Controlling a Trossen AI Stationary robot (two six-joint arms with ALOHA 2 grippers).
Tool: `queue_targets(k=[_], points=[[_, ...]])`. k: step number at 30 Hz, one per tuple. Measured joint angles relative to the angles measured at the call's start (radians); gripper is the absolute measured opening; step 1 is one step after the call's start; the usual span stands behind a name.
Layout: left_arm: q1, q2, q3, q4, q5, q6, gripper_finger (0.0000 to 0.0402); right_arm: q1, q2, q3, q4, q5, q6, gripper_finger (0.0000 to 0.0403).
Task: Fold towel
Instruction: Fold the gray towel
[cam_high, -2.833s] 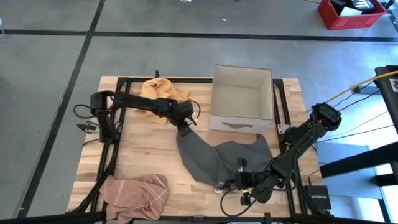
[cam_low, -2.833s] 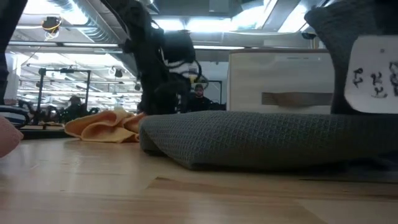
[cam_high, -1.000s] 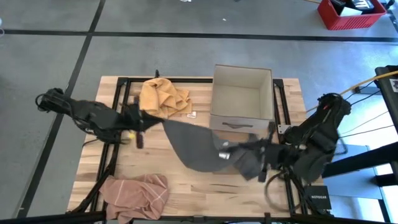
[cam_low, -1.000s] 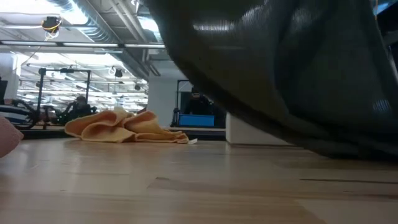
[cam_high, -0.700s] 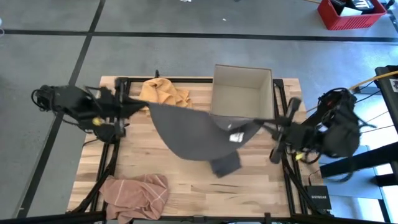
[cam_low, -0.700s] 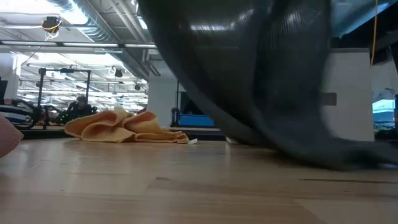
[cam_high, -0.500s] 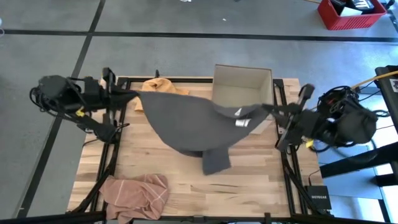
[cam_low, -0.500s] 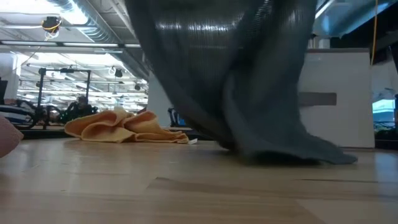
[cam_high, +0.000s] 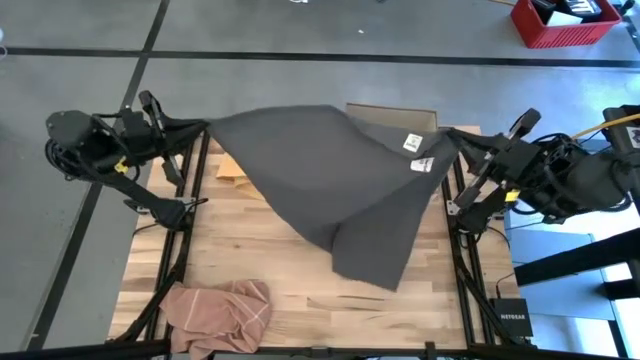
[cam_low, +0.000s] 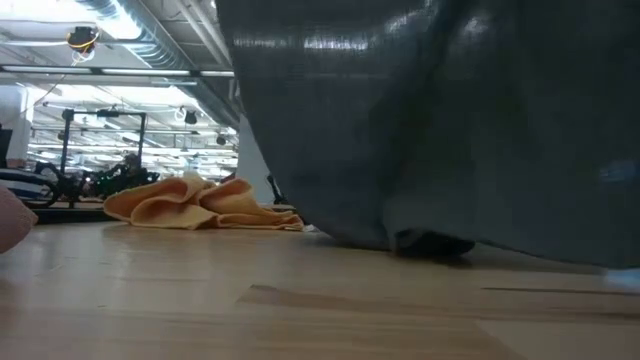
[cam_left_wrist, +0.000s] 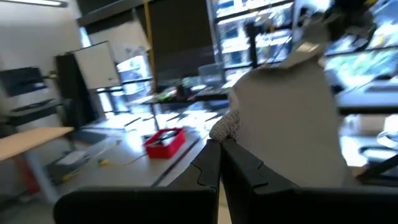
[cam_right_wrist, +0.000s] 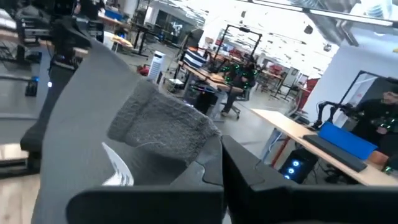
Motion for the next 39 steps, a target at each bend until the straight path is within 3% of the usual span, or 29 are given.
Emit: queue_targets(k=[3, 10, 19, 24, 28, 34, 39], points=[[0.0, 0.0, 0.003, 0.067, -0.079, 0.091, 0.0001, 0.0, 0.0, -0.001, -0.002, 0.037, -0.05, 0.0001], [-0.003, 0.026, 0.074, 0.312, -0.077, 0.312, 0.0001, -0.053, -0.035, 0.001, 0.023, -0.011, -0.083, 0.0001], [-0.05, 0.065, 0.09, 0.169, -0.055, 0.283, 0.0001, -0.066, -0.037, 0.0, 0.043, -0.06, -0.136, 0.0001], [-0.072, 0.082, 0.09, 0.257, -0.053, 0.329, 0.0001, -0.066, -0.048, 0.0, 0.2, -0.129, -0.253, 0.0001], [-0.114, 0.085, 0.09, 0.229, -0.056, 0.346, 0.0001, -0.065, -0.044, 0.002, 0.194, -0.189, -0.272, 0.0001], [-0.154, 0.09, 0.129, 0.446, -0.094, 0.55, 0.0001, -0.065, -0.029, -0.003, 0.371, -0.257, -0.473, 0.0001], [-0.165, 0.088, 0.183, 0.459, -0.098, 0.571, 0.0001, -0.066, -0.036, 0.002, 0.567, -0.288, -0.703, 0.0001]])
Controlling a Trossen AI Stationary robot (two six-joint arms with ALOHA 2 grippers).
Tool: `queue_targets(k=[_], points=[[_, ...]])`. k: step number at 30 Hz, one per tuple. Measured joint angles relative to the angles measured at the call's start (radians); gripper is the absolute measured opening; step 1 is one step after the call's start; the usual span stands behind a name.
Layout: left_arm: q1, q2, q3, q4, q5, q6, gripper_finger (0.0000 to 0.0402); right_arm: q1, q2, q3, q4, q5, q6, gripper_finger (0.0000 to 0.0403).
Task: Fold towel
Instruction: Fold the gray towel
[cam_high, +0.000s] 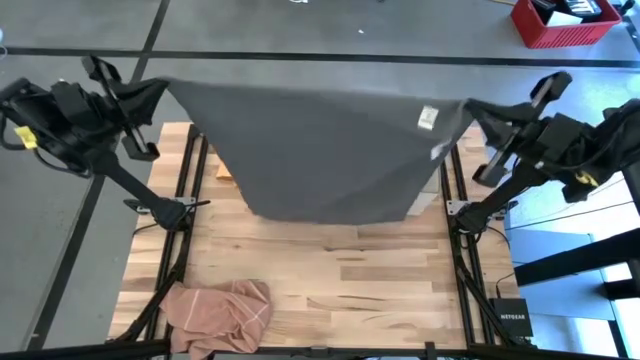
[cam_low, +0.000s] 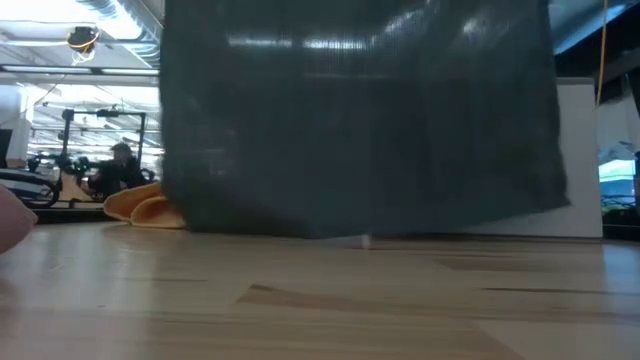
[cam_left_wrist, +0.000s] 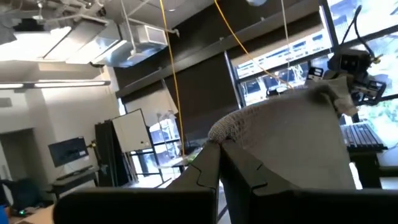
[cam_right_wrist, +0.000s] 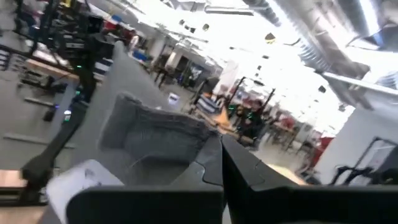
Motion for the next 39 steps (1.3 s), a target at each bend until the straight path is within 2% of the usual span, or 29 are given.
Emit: queue_targets(k=[4, 8, 15, 20, 25, 29, 32, 35, 39], points=[[0.0, 0.008, 0.023, 0.009, 0.0, 0.004, 0.0001, 0.0, -0.008, -0.003, 0.037, -0.002, -0.068, 0.0001], [-0.012, 0.009, 0.025, -0.027, 0.0, -0.012, 0.0001, 0.0, -0.02, -0.002, -0.017, 0.061, -0.045, 0.0001], [-0.082, 0.031, 0.026, -0.163, 0.0, -0.123, 0.0001, 0.004, -0.015, -0.002, -0.201, 0.059, 0.152, 0.0001], [-0.173, 0.067, 0.025, -0.264, -0.001, -0.24, 0.0001, 0.084, -0.005, -0.002, -0.327, 0.057, 0.337, 0.0001], [-0.253, 0.121, 0.025, -0.547, -0.054, -0.514, 0.0001, 0.196, 0.045, -0.002, -0.557, 0.082, 0.65, 0.0001], [-0.286, 0.172, 0.024, -0.835, -0.061, -0.865, 0.0001, 0.272, 0.099, -0.004, -0.877, 0.089, 1.03, 0.0001], [-0.287, 0.206, 0.004, -0.989, -0.064, -1.098, 0.0001, 0.282, 0.151, -0.025, -1.119, 0.076, 1.355, 0.0001], [-0.287, 0.246, -0.04, -1.07, -0.064, -1.273, 0.0001, 0.264, 0.203, -0.119, -1.249, 0.052, 1.575, 0.0001], [-0.291, 0.293, -0.114, -1.1, -0.058, -1.403, 0.0001, 0.253, 0.226, -0.302, -1.258, 0.037, 1.726, 0.0001]])
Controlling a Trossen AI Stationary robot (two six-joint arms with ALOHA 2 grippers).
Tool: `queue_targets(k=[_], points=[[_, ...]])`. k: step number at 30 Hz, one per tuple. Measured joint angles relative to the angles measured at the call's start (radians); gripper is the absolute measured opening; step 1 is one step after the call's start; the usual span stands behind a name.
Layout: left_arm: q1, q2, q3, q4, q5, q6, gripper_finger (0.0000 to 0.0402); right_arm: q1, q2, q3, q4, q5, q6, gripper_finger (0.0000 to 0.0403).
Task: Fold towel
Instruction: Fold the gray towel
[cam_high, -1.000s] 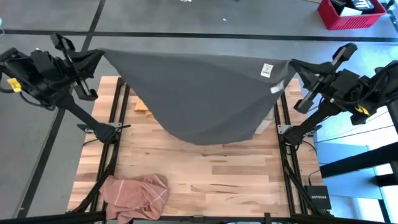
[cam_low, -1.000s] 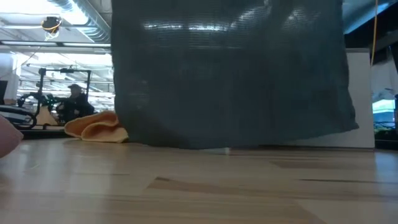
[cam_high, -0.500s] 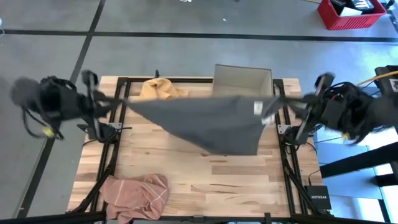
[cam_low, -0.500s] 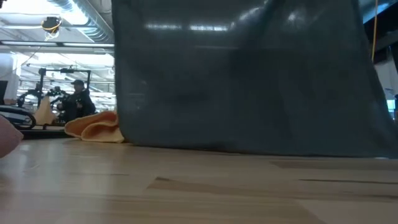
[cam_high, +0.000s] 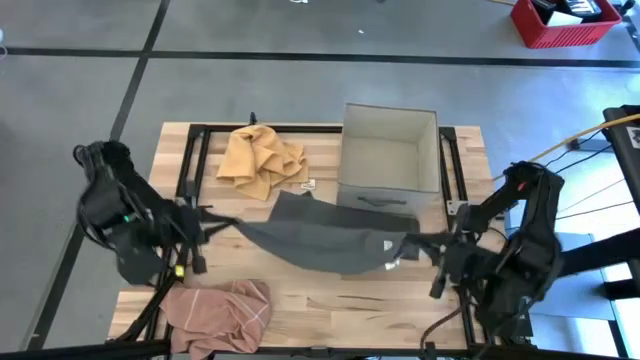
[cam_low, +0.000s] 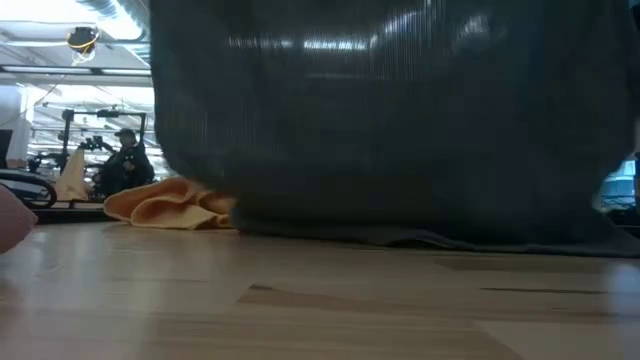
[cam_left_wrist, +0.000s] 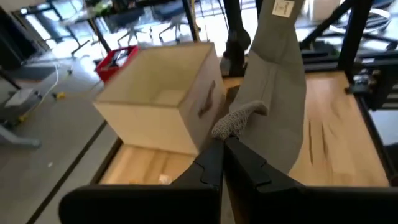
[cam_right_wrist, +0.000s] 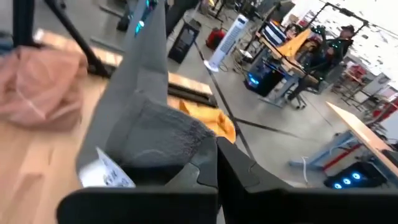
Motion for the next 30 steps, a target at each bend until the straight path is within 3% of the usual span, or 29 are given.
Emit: queue_targets(k=[2, 12, 16, 22, 30], points=[[0.0, 0.023, -0.042, 0.01, 0.005, -0.044, 0.0001, -0.016, 0.005, -0.102, 0.051, -0.014, 0.04, 0.0001], [0.003, 0.106, -0.31, 0.024, 0.02, -0.305, 0.0001, -0.101, 0.01, -0.564, 0.457, -0.3, 0.048, 0.0001], [0.007, 0.117, -0.414, 0.114, 0.027, -0.36, 0.0001, -0.14, 0.01, -0.645, 0.579, -0.362, 0.007, 0.0001], [0.041, 0.116, -0.534, 0.282, 0.027, -0.325, 0.0001, -0.21, 0.009, -0.756, 0.748, -0.413, -0.026, 0.0001], [0.075, 0.116, -0.581, 0.309, 0.067, -0.333, 0.0001, -0.293, 0.009, -0.872, 0.942, -0.569, -0.025, 0.0011]])
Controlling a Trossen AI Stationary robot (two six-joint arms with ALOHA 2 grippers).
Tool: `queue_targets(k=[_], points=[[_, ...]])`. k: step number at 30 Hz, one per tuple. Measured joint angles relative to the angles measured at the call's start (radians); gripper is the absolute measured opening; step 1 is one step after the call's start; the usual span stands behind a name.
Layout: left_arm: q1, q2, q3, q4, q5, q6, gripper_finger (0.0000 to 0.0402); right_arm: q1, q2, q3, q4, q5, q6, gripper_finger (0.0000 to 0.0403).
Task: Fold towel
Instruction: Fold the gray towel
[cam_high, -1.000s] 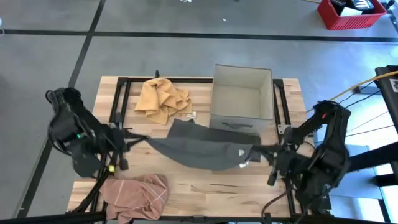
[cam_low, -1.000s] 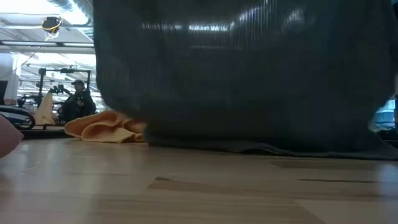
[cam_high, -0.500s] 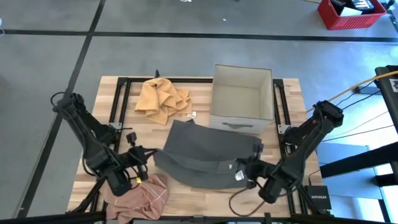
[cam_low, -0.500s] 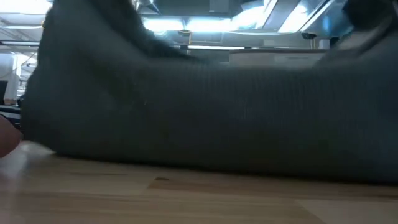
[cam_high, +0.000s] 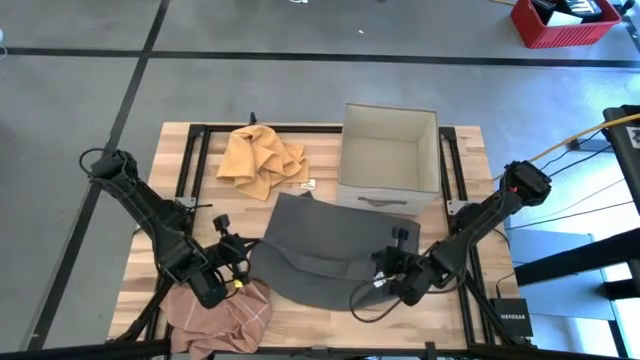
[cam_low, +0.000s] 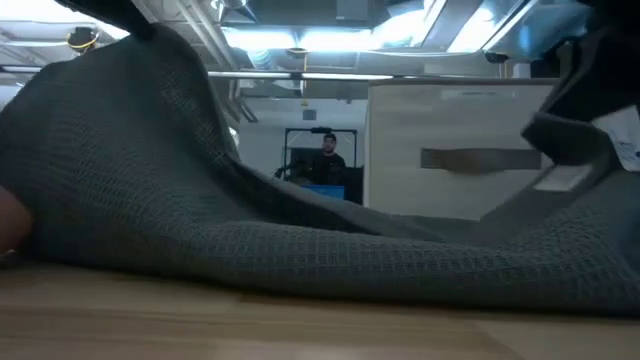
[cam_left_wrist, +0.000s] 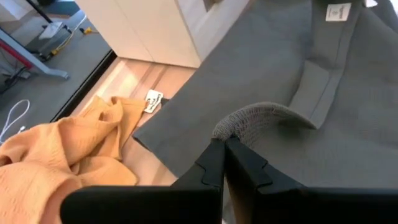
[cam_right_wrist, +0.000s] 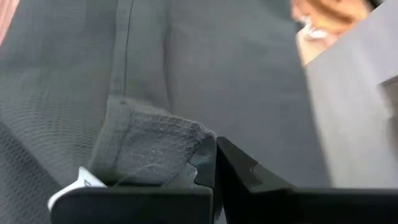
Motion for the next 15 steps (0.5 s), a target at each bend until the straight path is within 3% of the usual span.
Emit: queue_targets(k=[5, 15], points=[[0.0, 0.0, 0.0, 0.015, 0.0, 0.011, 0.0001, -0.041, 0.0, -0.005, 0.019, -0.068, -0.001, 0.0011], [-0.001, 0.0, 0.0, 0.016, 0.0, 0.015, 0.0001, -0.091, 0.004, -0.005, 0.154, -0.037, -0.031, 0.0019]])
